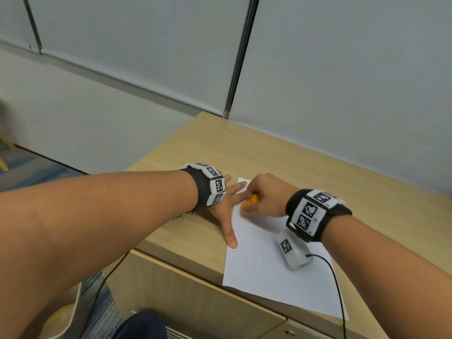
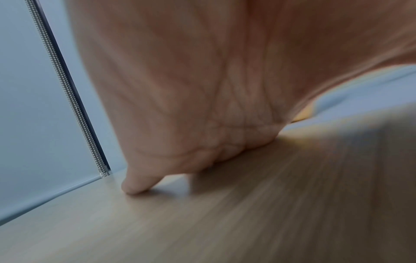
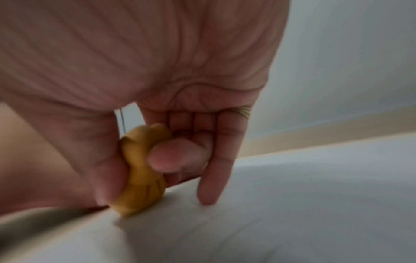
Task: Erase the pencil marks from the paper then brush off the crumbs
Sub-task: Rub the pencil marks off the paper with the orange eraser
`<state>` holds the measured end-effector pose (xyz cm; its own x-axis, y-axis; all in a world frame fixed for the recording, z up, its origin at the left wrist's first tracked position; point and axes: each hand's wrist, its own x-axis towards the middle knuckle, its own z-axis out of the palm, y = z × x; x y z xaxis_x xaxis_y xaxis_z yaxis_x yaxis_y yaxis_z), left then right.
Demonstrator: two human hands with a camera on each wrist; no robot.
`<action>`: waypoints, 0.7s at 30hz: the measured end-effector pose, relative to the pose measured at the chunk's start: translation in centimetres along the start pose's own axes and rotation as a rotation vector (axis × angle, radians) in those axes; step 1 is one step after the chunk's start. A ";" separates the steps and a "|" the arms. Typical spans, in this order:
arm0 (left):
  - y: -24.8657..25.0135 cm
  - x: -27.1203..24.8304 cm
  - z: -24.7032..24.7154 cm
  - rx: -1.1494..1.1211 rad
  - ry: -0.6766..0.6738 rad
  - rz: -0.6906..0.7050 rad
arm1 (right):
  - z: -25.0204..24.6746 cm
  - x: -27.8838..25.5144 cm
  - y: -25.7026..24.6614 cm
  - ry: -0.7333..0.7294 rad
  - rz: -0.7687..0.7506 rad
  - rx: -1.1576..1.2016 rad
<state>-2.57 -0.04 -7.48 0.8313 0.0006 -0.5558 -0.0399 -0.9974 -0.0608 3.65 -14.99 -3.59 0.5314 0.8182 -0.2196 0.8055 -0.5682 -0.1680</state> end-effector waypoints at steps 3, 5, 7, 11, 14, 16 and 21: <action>0.2 -0.2 -0.2 0.013 -0.007 -0.007 | 0.2 0.5 0.1 0.068 0.043 0.007; 0.3 -0.5 -0.4 0.015 -0.017 -0.014 | 0.8 -0.9 -1.0 -0.052 -0.055 -0.001; 0.4 -0.7 -0.5 0.026 -0.017 -0.014 | 1.2 -2.2 -1.9 -0.159 -0.120 -0.006; 0.2 -0.3 -0.1 0.002 -0.006 -0.018 | 0.0 -0.5 0.1 -0.032 -0.020 0.023; 0.3 -0.3 -0.1 0.004 0.007 -0.008 | -0.2 0.8 1.2 0.078 0.058 0.030; 0.3 -0.4 -0.2 -0.007 -0.005 -0.011 | 0.2 -0.5 0.2 0.000 0.007 0.015; 0.2 -0.2 -0.1 0.005 -0.005 -0.003 | 0.6 -2.6 -1.5 -0.185 -0.118 -0.009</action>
<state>-2.66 -0.22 -7.27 0.8289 0.0037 -0.5594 -0.0405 -0.9970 -0.0666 0.91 -16.31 -3.29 0.3770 0.8482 -0.3721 0.8617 -0.4685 -0.1949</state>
